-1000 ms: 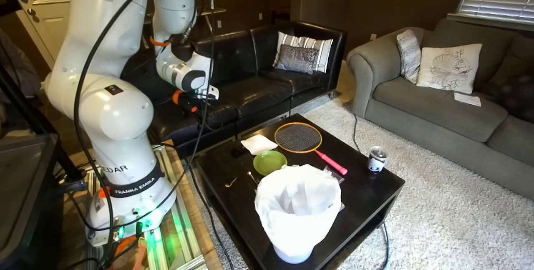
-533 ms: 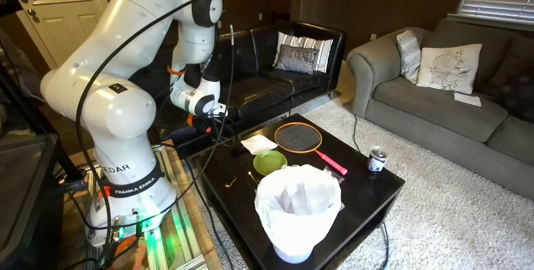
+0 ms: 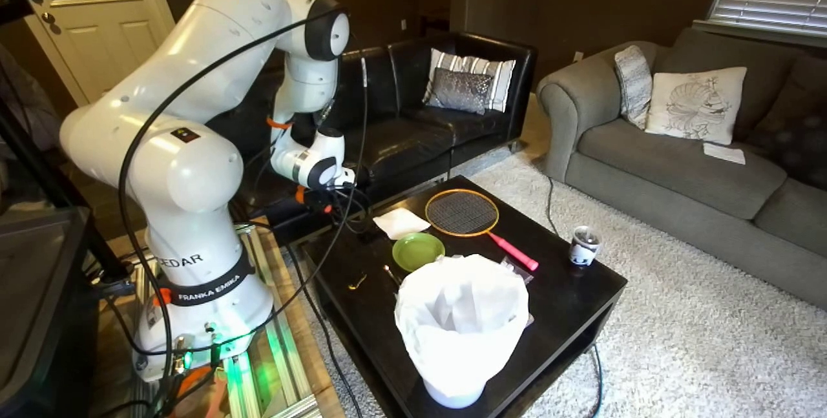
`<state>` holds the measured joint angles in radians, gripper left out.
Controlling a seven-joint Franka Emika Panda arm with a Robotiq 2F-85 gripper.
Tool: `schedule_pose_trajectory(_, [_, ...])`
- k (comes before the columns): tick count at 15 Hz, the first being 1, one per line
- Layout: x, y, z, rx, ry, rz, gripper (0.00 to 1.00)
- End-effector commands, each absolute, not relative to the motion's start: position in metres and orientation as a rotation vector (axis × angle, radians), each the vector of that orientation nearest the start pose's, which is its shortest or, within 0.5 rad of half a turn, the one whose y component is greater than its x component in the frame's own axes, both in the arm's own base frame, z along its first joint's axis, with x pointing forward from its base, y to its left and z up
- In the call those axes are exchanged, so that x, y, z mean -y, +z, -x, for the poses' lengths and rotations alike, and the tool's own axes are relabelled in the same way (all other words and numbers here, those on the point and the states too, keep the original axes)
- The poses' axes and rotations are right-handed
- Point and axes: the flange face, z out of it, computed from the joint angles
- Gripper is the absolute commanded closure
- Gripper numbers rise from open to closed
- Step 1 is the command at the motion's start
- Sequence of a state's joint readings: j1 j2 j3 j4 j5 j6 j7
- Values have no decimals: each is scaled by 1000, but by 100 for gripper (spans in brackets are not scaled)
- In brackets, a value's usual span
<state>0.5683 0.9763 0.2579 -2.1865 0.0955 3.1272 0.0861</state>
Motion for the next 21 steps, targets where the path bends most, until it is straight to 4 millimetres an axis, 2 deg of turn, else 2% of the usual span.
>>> schedule_pose_trajectory(1, [-358,-51,-321,800,167,2879,0])
schedule_pose_trajectory(6, [-352,-69,-350,917,208,2885,0])
schedule_pose_trajectory(7, [-355,-69,-352,953,227,2861,0])
schedule_pose_trajectory(8, [-347,-60,-345,881,202,2896,0])
schedule_pose_trajectory(13, [-346,-62,-347,866,209,2918,0])
schedule_pose_trajectory(17, [-340,-82,-356,1064,388,2847,0])
schedule_pose_trajectory(21, [-328,-103,-376,1248,597,2824,0])
